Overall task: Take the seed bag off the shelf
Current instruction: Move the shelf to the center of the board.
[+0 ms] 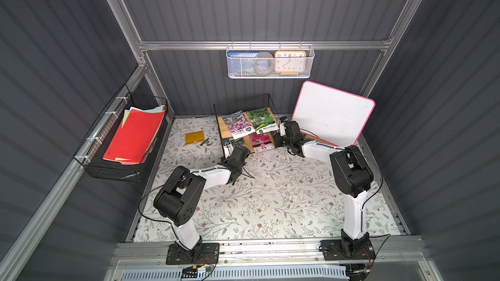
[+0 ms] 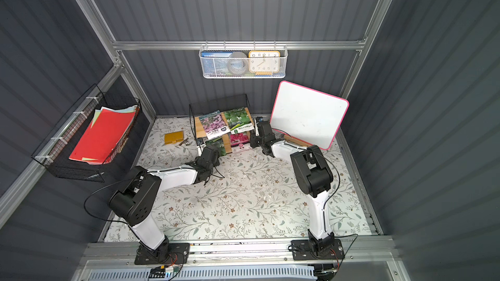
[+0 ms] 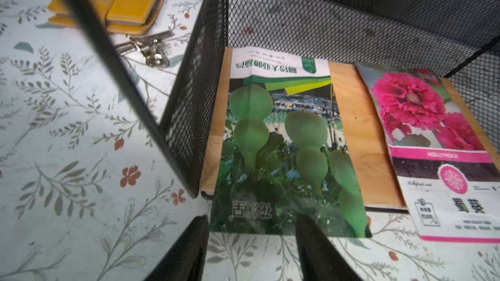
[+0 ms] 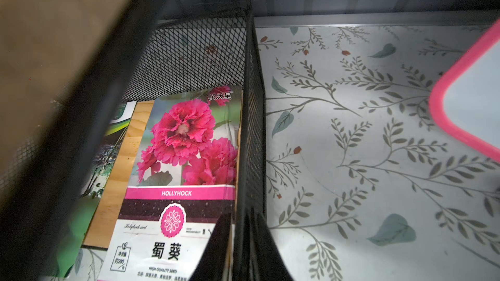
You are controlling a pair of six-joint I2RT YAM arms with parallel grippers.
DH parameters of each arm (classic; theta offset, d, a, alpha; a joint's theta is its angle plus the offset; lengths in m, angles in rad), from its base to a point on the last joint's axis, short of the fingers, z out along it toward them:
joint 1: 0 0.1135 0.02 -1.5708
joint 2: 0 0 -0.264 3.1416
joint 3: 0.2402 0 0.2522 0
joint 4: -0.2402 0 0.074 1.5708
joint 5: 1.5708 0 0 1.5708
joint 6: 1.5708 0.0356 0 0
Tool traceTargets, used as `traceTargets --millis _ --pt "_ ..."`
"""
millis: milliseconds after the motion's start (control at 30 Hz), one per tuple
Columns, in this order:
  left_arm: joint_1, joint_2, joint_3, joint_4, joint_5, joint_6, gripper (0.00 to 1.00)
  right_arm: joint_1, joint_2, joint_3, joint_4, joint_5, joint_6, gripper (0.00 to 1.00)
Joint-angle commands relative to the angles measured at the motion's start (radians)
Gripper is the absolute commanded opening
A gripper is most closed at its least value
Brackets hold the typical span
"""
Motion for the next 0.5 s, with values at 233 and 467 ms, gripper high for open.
traceTargets --millis 233,467 --pt "-0.068 -0.121 -0.080 -0.036 0.006 -0.071 0.75 0.000 -0.059 -0.076 -0.003 -0.004 0.106 0.00" --pt "-0.168 -0.201 -0.104 -0.099 0.003 -0.156 0.82 0.001 -0.115 -0.178 0.029 -0.003 0.097 0.00"
